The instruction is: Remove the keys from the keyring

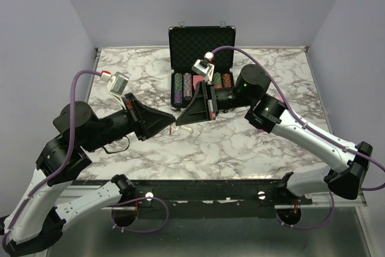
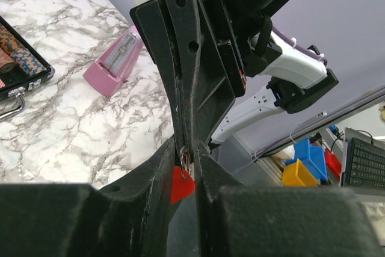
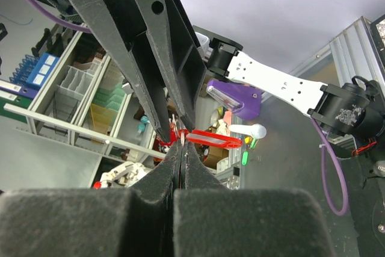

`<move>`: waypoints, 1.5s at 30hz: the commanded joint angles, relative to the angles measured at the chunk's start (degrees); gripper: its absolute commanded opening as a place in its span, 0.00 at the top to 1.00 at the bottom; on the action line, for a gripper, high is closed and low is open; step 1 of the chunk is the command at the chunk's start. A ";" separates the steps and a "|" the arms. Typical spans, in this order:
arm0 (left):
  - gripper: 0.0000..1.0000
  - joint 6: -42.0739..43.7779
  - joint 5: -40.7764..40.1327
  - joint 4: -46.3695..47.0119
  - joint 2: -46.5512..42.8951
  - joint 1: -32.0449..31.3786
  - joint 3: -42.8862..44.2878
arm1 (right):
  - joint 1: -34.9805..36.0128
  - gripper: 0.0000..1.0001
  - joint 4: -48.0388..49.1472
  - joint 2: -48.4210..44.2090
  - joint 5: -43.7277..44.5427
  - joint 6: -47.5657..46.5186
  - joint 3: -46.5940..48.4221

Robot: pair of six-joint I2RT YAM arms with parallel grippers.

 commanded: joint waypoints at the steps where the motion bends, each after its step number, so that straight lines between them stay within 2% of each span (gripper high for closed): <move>1: 0.75 1.40 2.03 -0.77 0.82 0.01 -0.13 | 0.24 0.99 -1.00 -0.33 -0.05 -1.40 2.19; 9: 0.90 1.22 2.29 -0.69 1.09 0.10 -0.31 | 0.33 0.99 -1.18 -0.42 -0.05 -1.49 2.72; 12: 1.00 0.87 2.55 -0.25 1.35 0.01 -0.48 | 0.24 0.99 -0.83 -0.42 -0.05 -1.49 2.90; 26: 1.00 -7.65 -0.17 7.05 0.56 0.01 -3.47 | 0.24 0.99 9.01 -1.65 1.79 -0.08 1.84; 45: 1.00 -12.31 -6.24 11.27 -3.40 -0.08 -7.43 | 0.33 0.99 11.39 -2.44 6.01 -1.84 2.72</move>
